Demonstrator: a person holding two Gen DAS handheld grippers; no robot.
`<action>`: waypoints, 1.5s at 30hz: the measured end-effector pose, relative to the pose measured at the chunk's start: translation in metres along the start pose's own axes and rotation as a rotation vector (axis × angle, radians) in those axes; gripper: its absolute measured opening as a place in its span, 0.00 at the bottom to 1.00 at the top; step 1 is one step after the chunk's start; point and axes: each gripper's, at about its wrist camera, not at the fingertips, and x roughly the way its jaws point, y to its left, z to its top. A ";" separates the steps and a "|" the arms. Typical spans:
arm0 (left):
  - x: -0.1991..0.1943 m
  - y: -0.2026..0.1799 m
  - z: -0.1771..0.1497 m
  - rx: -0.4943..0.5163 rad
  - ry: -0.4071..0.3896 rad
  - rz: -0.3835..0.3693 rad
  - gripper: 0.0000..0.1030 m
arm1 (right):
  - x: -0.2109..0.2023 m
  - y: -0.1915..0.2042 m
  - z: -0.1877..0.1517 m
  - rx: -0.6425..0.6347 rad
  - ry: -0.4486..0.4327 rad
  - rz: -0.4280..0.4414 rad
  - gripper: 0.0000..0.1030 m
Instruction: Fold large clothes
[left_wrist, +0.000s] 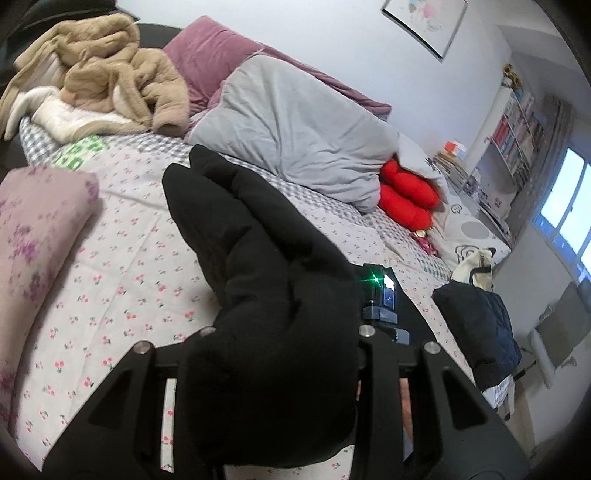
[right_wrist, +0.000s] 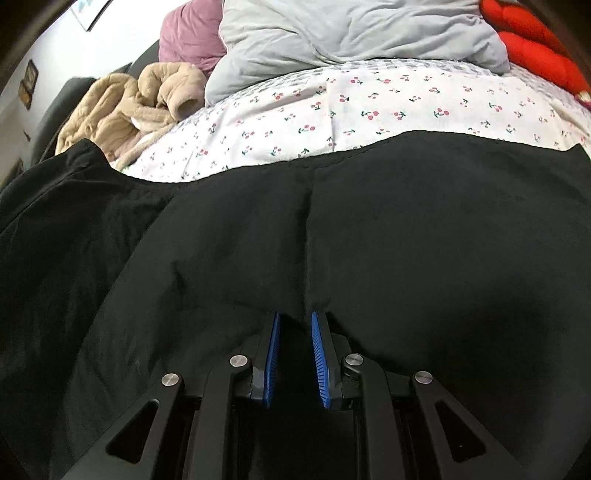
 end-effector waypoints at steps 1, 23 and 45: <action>0.000 -0.003 0.001 0.010 0.001 0.000 0.36 | -0.001 0.002 0.001 0.007 0.004 0.007 0.21; 0.031 -0.122 0.011 0.270 0.093 -0.005 0.35 | -0.087 -0.021 -0.123 0.039 -0.016 0.237 0.26; 0.194 -0.298 -0.131 0.672 0.641 0.046 0.76 | -0.232 -0.150 -0.251 0.438 -0.228 0.008 0.52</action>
